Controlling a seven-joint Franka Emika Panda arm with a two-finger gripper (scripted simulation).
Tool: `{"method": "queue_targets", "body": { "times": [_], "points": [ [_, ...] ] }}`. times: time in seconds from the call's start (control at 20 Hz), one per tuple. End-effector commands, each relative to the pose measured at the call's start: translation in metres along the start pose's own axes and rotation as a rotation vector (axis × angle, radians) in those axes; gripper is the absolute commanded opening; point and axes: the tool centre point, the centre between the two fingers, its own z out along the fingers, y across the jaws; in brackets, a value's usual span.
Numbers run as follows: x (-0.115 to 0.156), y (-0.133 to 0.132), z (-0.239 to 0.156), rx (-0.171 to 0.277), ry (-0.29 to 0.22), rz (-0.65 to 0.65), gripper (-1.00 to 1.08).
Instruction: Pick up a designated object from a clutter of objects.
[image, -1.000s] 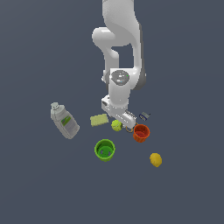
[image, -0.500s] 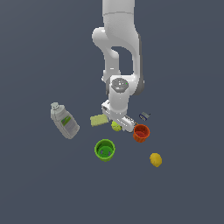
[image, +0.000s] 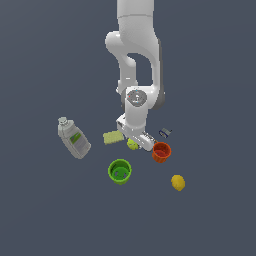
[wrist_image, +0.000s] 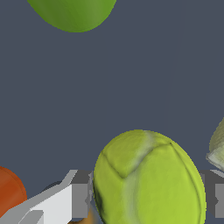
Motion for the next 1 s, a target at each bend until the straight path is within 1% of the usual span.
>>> {"method": "queue_targets", "body": {
  "times": [0.0, 0.25, 0.5, 0.75, 0.95],
  "points": [
    [0.000, 0.001, 0.001, -0.002, -0.001, 0.001, -1.00],
    [0.000, -0.002, -0.004, 0.000, 0.000, 0.000, -1.00],
    [0.001, -0.008, -0.019, 0.000, 0.000, 0.000, -1.00],
    [0.003, -0.020, -0.045, 0.000, 0.000, 0.000, -1.00],
    [0.006, -0.033, -0.074, -0.001, 0.000, 0.001, -1.00]
  ]
}}
